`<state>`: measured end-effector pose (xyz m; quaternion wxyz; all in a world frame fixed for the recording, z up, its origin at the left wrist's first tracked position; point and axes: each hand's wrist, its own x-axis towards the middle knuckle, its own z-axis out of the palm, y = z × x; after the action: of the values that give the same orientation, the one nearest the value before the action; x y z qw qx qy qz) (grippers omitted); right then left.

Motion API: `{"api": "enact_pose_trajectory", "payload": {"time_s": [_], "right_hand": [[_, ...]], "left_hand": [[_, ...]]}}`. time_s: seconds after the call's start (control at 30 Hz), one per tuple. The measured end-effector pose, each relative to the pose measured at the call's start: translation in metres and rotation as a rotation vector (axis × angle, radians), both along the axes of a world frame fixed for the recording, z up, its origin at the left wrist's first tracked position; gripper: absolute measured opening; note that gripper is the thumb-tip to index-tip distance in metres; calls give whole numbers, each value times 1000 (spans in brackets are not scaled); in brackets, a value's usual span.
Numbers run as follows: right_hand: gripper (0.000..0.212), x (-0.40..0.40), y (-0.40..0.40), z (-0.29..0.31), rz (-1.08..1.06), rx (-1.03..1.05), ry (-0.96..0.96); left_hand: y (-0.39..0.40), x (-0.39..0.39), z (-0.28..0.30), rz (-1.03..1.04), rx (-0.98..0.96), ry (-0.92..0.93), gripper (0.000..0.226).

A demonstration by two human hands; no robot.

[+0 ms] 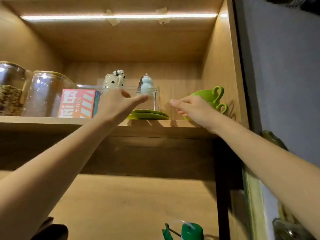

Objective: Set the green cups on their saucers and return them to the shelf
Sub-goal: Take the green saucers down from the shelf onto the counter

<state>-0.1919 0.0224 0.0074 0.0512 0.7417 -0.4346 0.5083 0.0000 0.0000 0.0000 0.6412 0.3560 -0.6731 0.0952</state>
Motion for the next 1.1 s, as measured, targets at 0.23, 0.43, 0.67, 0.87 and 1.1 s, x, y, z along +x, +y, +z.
{"api": "enact_pose_trajectory", "payload": {"time_s": [0.23, 0.43, 0.67, 0.87, 1.1], "right_hand": [[71, 14, -15, 9, -149, 129, 210], [73, 19, -23, 11, -214, 230, 303], [75, 21, -28, 10, -230, 224, 338], [71, 20, -28, 8, -199, 207, 306], [55, 16, -18, 0, -128, 124, 142]], "left_hand": [[-27, 9, -2, 84, 277, -67, 58], [-45, 2, -2, 68, 324, -62, 84], [-52, -1, -3, 49, 370, -55, 83], [-49, 3, -7, -42, 380, 5, 78], [-28, 6, -10, -41, 297, 38, 61]]}}
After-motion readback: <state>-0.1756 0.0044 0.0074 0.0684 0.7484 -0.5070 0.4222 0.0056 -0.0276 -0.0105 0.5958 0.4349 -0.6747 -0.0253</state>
